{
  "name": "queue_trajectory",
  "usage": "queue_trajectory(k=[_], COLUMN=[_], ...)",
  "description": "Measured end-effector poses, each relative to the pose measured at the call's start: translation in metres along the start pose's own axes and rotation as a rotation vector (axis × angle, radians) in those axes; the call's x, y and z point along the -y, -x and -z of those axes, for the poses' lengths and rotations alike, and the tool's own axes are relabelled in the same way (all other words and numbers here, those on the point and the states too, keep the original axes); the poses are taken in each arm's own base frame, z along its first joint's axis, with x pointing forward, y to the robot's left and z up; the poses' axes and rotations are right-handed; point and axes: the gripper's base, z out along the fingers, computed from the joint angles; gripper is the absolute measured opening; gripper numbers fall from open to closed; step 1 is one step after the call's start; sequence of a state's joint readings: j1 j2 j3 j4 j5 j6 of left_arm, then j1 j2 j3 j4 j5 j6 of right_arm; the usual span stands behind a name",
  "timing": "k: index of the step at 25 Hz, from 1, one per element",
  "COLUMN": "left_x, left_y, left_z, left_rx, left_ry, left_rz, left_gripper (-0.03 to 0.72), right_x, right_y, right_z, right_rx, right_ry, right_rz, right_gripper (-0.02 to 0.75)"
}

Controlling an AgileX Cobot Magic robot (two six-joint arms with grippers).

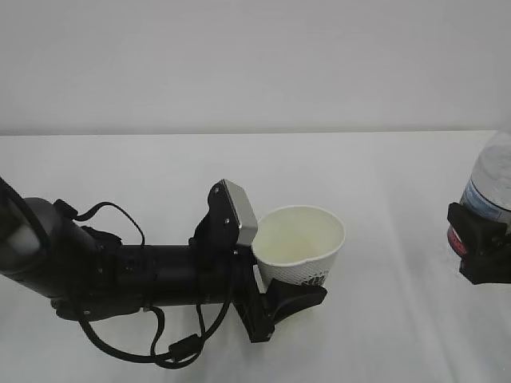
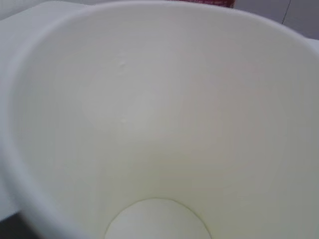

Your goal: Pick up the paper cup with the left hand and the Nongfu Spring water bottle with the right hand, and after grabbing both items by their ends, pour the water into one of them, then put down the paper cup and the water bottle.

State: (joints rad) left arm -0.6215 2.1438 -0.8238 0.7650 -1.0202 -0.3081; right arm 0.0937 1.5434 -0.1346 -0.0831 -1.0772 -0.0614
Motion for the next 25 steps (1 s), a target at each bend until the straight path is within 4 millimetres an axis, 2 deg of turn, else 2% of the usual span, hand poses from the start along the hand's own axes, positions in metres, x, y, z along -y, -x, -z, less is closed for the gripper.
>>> queue_trajectory(k=[20,25], left_x=[-0.002,-0.001], left_y=[-0.001,0.005], left_z=[-0.002,-0.007], left_rx=[-0.034,-0.016], left_ry=[0.013,0.000], left_rz=[-0.008,-0.026], left_gripper=[0.538,0.538], right_x=[0.001,0.002], right_y=[0.007,0.012], right_z=[-0.010,-0.016], right_rx=[0.000,0.005], right_ry=[0.007,0.006], right_rz=[0.009,0.048], right_gripper=[0.494,0.494])
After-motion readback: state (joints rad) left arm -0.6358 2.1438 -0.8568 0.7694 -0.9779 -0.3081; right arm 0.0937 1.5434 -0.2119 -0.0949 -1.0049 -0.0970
